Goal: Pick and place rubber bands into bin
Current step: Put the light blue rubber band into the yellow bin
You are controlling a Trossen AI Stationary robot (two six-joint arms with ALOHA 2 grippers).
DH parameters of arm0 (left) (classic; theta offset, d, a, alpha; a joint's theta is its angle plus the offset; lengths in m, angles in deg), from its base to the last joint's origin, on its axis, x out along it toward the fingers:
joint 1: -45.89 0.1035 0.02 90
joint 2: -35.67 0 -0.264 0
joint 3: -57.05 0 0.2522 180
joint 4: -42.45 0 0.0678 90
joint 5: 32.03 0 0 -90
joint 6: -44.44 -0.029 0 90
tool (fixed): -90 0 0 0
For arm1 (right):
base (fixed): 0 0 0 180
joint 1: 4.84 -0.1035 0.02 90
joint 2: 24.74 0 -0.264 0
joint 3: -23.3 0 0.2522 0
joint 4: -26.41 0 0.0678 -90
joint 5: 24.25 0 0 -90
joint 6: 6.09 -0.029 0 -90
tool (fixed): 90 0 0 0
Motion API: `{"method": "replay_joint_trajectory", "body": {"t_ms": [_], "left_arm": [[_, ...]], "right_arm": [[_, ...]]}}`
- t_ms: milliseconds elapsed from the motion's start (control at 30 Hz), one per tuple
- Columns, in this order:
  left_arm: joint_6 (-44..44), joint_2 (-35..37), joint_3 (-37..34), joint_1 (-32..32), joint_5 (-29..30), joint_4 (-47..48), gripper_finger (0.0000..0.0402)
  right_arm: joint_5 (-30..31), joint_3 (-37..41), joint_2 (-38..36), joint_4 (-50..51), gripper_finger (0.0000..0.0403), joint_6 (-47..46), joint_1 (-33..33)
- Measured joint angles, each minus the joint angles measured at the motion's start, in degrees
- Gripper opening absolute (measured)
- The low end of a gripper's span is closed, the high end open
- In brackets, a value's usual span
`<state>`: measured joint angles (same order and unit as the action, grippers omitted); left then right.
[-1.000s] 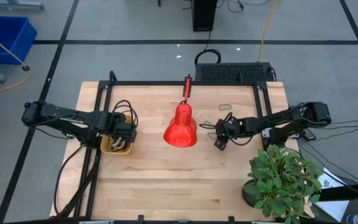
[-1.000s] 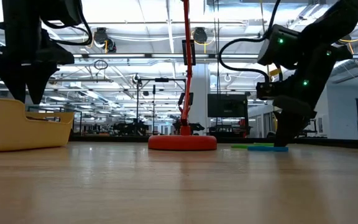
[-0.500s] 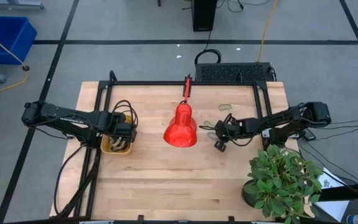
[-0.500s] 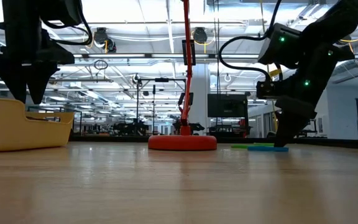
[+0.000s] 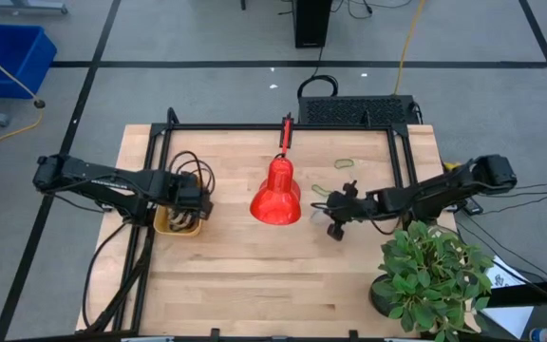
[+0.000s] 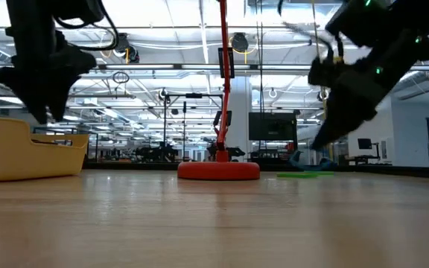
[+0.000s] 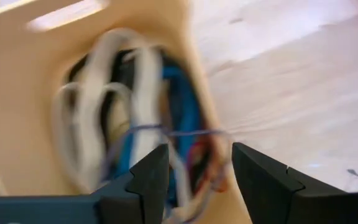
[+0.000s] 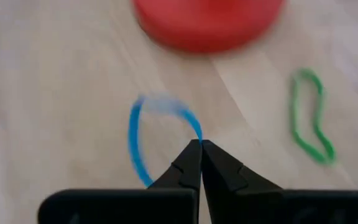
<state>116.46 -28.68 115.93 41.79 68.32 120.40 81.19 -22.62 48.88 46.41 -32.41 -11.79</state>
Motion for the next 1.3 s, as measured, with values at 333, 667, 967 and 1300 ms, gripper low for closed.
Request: {"method": "replay_joint_trajectory", "body": {"t_ms": [333,667,967,1300], "left_arm": [[-16.1,0.1,0.0,-3.1,-3.4,-25.2,0.0158],[-30.5,-1.6,0.0,-11.9,-1.2,-49.9,0.0153],[-39.0,-13.2,0.1,-16.3,1.0,-65.9,0.0152],[-40.0,-25.4,-0.1,-16.7,1.7,-83.5,0.0152]], "right_arm": [[2.7,-0.1,1.4,-22.4,0.0,2.1,-6.7],[5.5,-0.1,7.6,-43.5,0.0,4.0,-9.9],[5.1,-4.2,14.0,-51.0,0.0,5.5,-10.1],[3.9,-8.2,15.3,-50.2,0.0,9.5,-11.4]]}}
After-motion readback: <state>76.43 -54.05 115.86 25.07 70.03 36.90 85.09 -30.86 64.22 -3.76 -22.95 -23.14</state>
